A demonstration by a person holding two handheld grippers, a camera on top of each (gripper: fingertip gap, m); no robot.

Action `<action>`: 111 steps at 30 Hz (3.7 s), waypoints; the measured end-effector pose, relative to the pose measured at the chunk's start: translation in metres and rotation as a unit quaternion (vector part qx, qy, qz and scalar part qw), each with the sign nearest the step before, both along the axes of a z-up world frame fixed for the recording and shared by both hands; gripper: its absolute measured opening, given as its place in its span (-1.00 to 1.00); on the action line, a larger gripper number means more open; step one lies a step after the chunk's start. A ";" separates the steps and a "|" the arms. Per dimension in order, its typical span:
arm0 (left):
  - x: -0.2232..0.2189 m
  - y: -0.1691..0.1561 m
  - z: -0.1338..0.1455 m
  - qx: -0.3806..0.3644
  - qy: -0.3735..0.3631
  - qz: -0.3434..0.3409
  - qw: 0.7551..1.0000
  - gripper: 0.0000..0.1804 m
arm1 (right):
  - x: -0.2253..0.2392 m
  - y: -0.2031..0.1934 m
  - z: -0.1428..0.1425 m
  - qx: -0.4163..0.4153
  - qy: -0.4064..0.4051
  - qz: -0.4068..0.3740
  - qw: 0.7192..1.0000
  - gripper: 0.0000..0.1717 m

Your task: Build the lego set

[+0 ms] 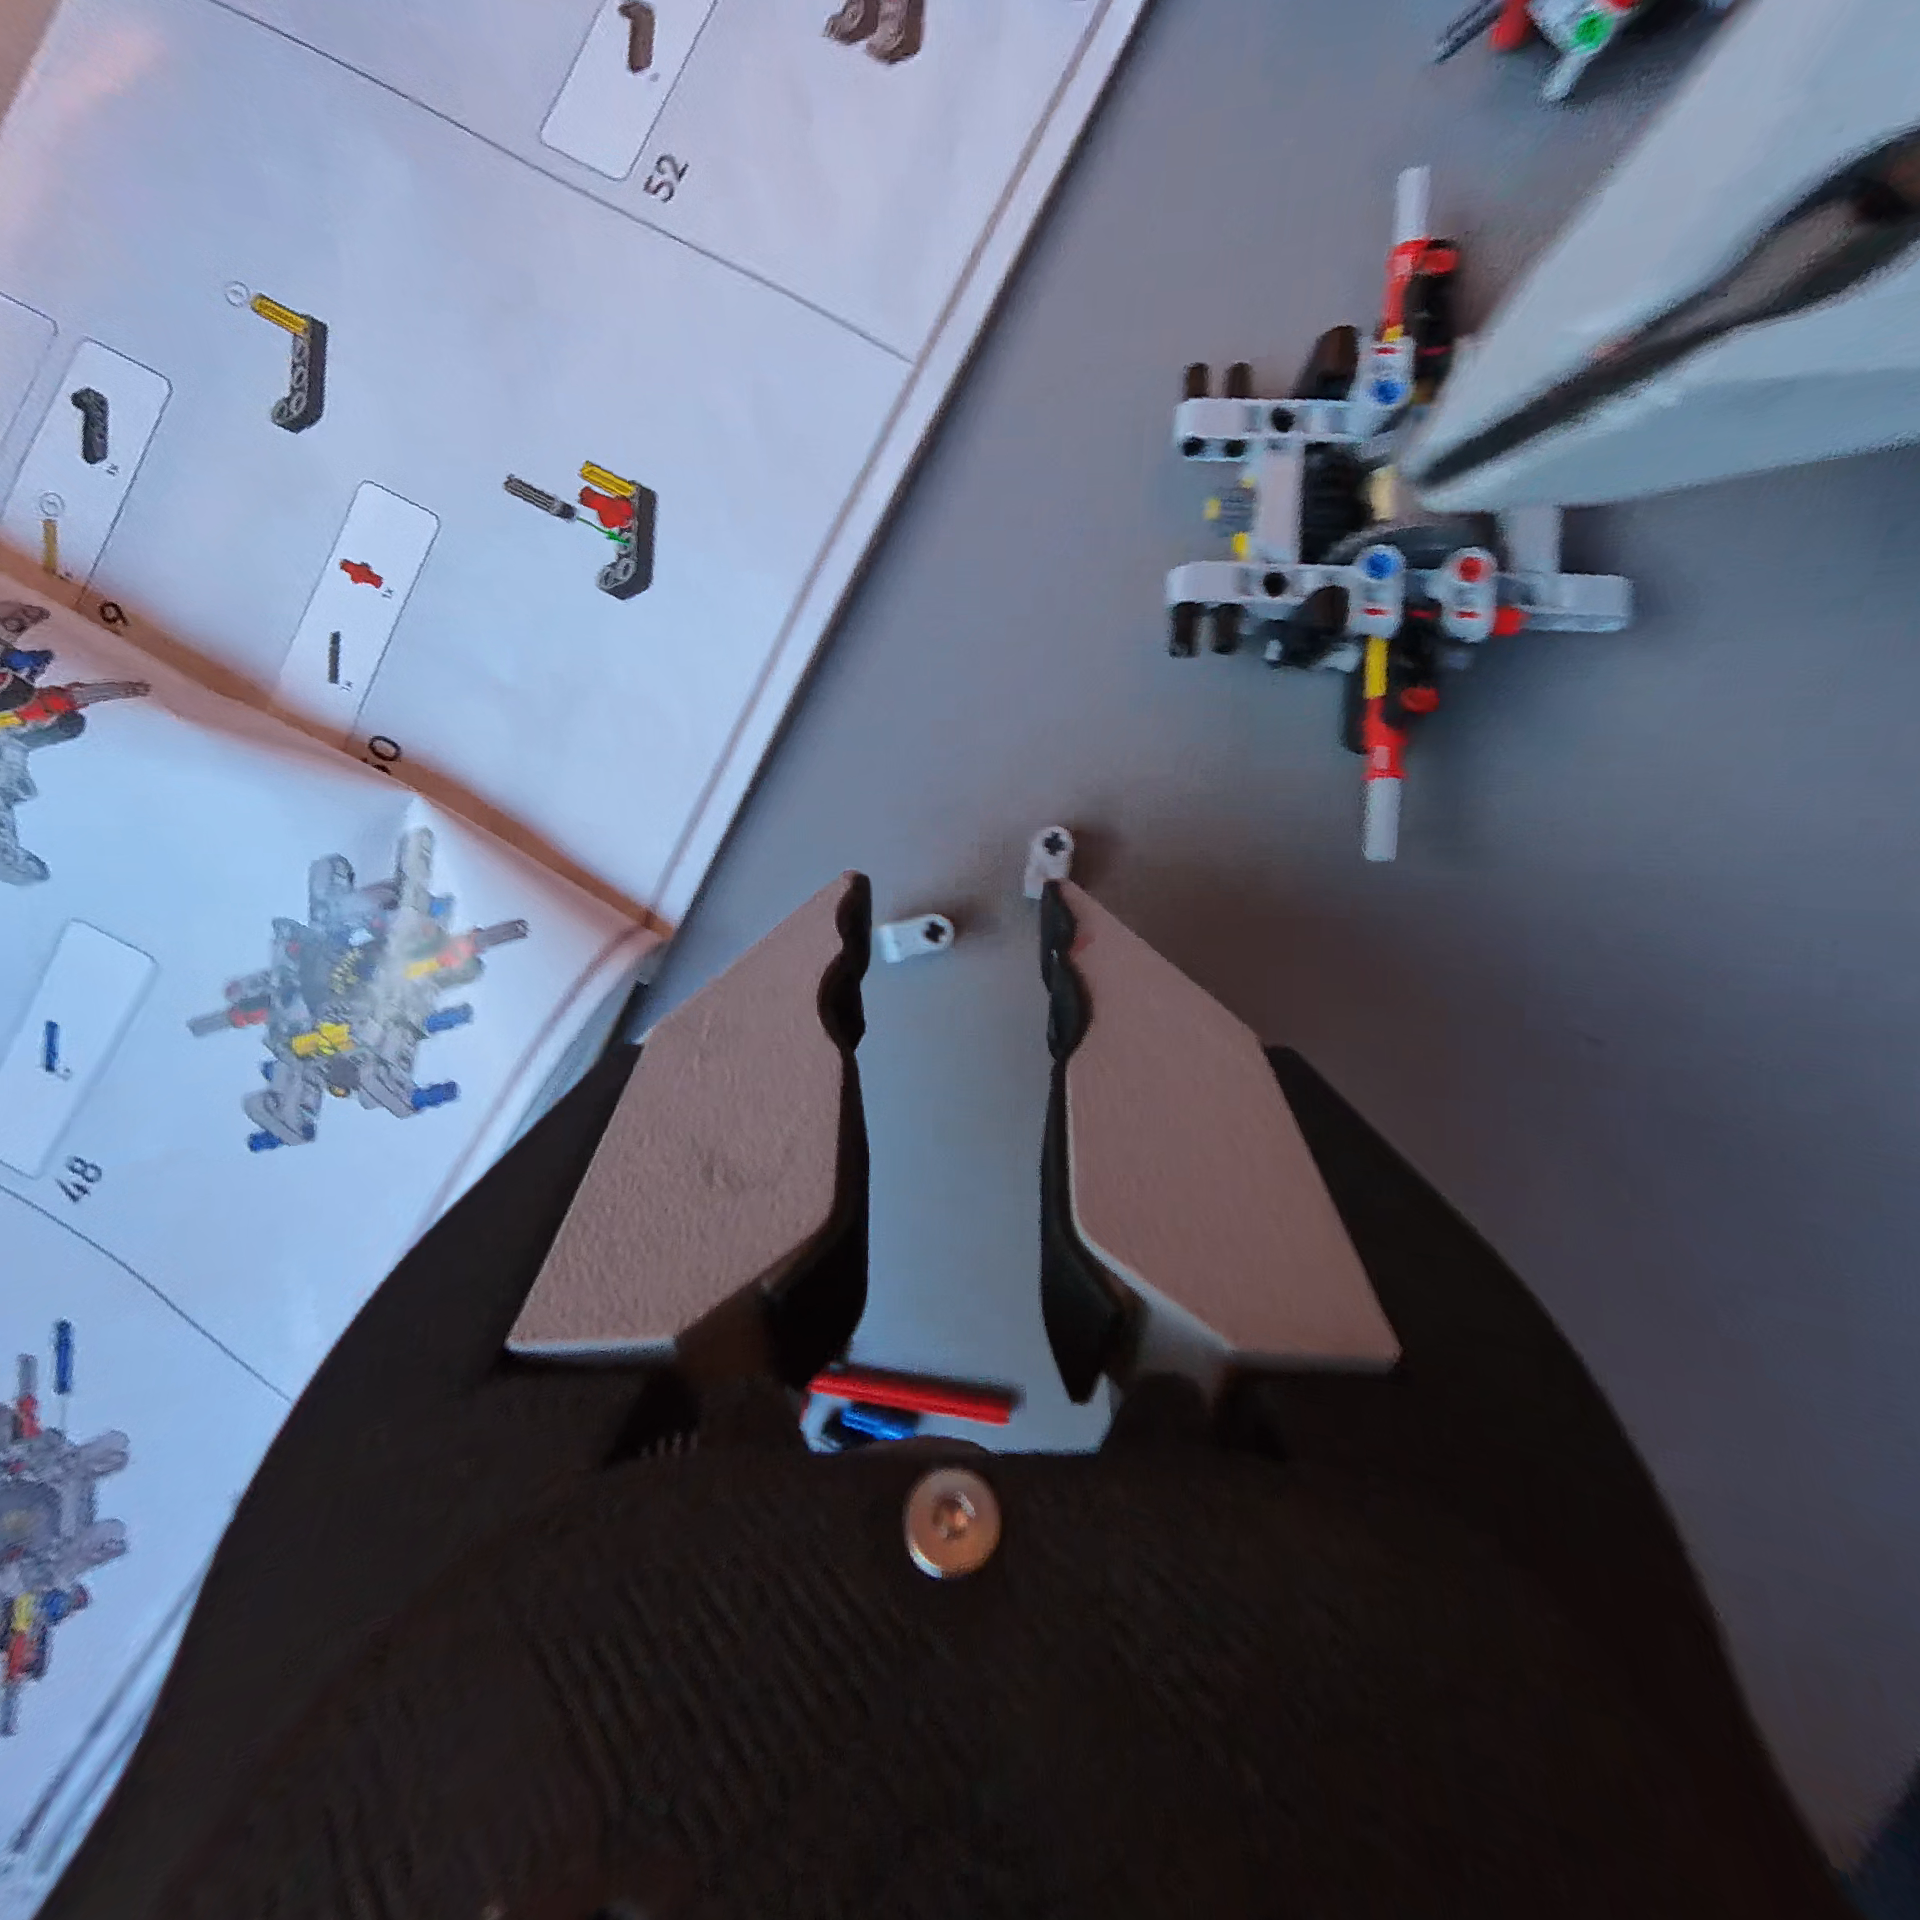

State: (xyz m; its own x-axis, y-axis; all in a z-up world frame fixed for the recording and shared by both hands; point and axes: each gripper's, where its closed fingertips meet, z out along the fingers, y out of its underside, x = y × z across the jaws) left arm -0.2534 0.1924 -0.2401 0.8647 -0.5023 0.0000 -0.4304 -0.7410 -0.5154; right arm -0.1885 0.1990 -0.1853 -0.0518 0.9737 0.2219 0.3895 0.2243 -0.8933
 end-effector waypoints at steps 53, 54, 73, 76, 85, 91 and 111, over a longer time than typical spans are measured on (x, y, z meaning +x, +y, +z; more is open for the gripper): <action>-0.096 -0.092 -0.011 -0.128 0.096 0.028 0.987 -0.90 | -0.002 -0.013 0.007 0.019 0.007 0.015 1.000 -1.00; -0.100 -0.096 -0.008 -0.125 0.097 0.034 0.987 -0.89 | -0.002 -0.013 0.007 0.019 0.006 0.014 1.000 -1.00; 0.073 -0.037 0.038 0.159 -0.067 -0.111 0.979 -0.80 | 0.006 0.011 0.007 0.003 0.014 -0.022 1.000 -1.00; 0.097 -0.015 0.058 0.256 -0.073 -0.141 0.954 -0.79 | 0.008 0.016 0.008 0.000 0.020 -0.031 0.999 -1.00; 0.096 0.009 0.061 0.349 -0.058 -0.136 0.925 -0.67 | 0.013 0.027 0.017 -0.039 0.060 -0.060 0.996 -0.96; 0.097 0.000 0.064 0.365 0.006 -0.143 0.920 -0.74 | 0.003 0.037 0.024 -0.035 0.081 -0.085 0.992 -0.95; 0.070 0.005 0.046 0.283 -0.036 -0.064 0.956 -0.86 | -0.018 0.017 0.040 -0.019 0.149 -0.024 0.988 -0.92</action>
State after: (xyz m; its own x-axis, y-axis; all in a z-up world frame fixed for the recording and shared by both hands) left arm -0.1837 0.1971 -0.1941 0.8037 -0.5412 -0.2474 -0.4482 -0.2772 -0.8499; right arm -0.2065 0.2161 -0.1453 0.0570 0.9813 0.1838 0.1181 0.1761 -0.9773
